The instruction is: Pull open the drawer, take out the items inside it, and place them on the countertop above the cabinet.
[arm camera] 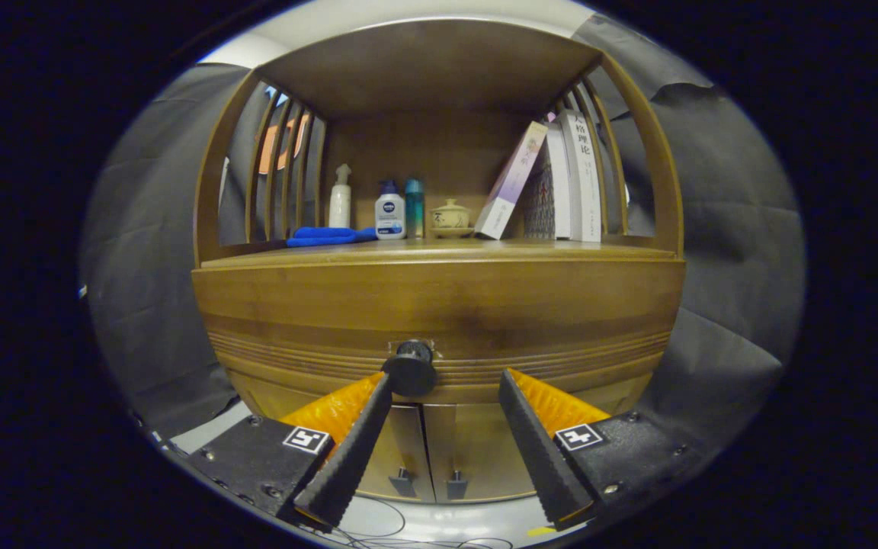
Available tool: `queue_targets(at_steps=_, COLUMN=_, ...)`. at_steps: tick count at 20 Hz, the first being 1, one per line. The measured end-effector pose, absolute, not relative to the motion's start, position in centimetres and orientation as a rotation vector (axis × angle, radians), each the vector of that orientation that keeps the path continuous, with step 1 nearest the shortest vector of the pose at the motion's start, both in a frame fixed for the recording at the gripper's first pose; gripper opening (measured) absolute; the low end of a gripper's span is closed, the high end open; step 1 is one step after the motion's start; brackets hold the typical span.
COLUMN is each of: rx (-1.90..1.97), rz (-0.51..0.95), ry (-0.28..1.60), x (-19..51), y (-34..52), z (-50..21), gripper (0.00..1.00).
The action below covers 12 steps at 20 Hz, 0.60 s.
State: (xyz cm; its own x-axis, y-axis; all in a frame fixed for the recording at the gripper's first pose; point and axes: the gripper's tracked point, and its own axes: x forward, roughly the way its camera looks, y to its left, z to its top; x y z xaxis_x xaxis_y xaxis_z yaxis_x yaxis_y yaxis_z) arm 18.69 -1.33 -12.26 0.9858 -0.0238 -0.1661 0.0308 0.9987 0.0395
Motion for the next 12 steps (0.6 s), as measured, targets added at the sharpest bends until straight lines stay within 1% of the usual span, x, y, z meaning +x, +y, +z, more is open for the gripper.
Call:
queue_targets(at_steps=2, rx=0.035, rz=-0.019, ry=0.171, x=19.1, y=-0.98, z=-12.52, gripper=0.91)
queue_targets(at_steps=6, rx=0.03, rz=-0.001, ry=0.164, x=18.96, y=-0.73, z=-12.5, gripper=0.79)
queue_targets(at_steps=12, rx=0.041, rz=0.035, ry=0.166, x=18.76, y=-0.58, z=-12.5, gripper=0.77)
